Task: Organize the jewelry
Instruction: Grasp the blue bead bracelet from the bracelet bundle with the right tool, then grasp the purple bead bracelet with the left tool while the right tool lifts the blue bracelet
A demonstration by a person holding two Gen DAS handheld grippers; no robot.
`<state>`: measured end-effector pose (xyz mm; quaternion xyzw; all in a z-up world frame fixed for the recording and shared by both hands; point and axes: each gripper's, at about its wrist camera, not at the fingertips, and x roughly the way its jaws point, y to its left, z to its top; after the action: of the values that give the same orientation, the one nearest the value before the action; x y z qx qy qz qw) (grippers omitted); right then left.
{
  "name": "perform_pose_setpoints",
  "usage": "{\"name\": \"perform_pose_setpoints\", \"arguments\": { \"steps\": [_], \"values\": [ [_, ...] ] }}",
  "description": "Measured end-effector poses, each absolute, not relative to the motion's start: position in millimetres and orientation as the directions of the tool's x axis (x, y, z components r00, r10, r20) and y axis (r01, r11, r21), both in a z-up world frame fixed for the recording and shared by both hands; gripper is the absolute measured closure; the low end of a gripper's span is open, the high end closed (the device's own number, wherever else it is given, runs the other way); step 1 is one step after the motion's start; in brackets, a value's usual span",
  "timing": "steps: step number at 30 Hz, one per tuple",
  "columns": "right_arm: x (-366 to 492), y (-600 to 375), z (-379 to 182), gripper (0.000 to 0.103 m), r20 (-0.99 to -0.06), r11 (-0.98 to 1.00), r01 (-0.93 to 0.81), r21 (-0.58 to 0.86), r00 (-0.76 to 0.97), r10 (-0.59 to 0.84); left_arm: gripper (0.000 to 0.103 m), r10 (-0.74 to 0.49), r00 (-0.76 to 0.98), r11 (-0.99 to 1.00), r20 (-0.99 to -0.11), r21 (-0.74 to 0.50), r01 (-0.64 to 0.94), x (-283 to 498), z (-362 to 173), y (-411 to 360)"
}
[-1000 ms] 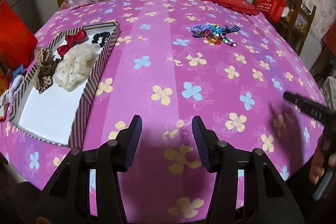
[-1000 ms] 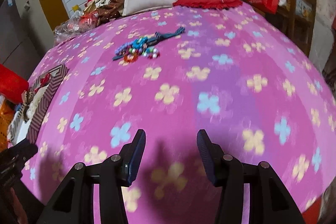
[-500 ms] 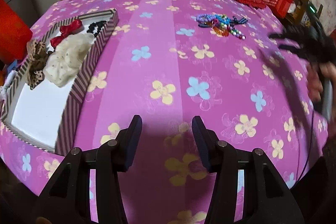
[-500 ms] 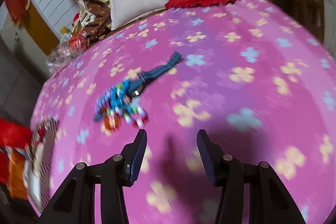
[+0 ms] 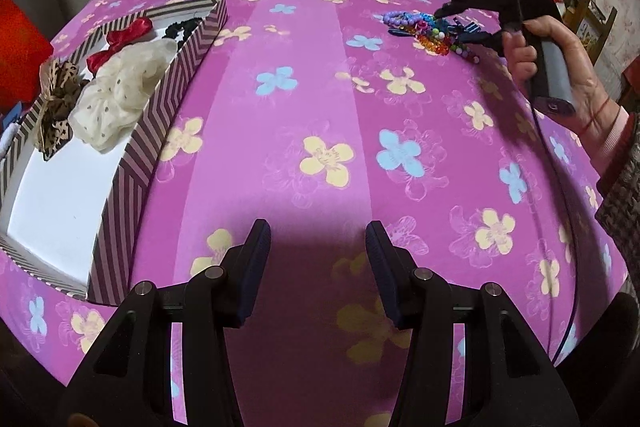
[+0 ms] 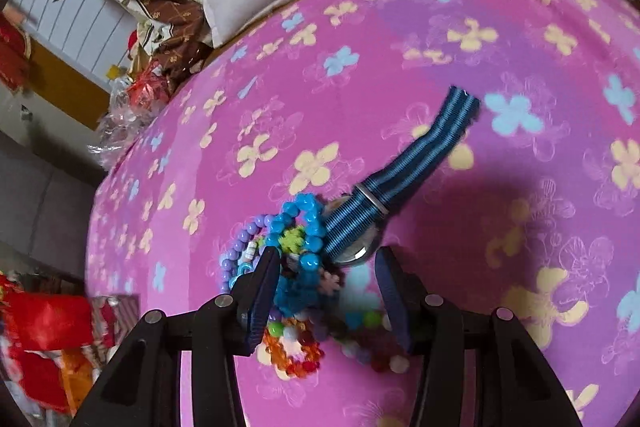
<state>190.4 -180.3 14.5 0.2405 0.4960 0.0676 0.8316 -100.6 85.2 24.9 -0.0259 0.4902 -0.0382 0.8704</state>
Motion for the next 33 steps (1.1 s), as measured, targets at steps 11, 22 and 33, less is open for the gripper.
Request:
{"name": "perform_pose_setpoints", "arguments": {
  "steps": [11,22,33],
  "values": [
    [102,-196,32,0.093,-0.789,0.892,0.019,0.451,0.476,0.388,0.054,-0.087,0.537,0.996,-0.839,-0.078,0.04,-106,37,87],
    [17,-244,23,0.065,-0.787,0.937,0.019,0.349,0.549,0.282,0.054,-0.113,0.538,0.993,-0.835,-0.082,0.082,-79,66,68],
    [18,-249,28,0.059,-0.763,0.947,-0.018,0.321,0.587,0.27,0.054,-0.175,0.515,0.965,-0.839,-0.043,0.257,74,83,-13]
  ]
}}
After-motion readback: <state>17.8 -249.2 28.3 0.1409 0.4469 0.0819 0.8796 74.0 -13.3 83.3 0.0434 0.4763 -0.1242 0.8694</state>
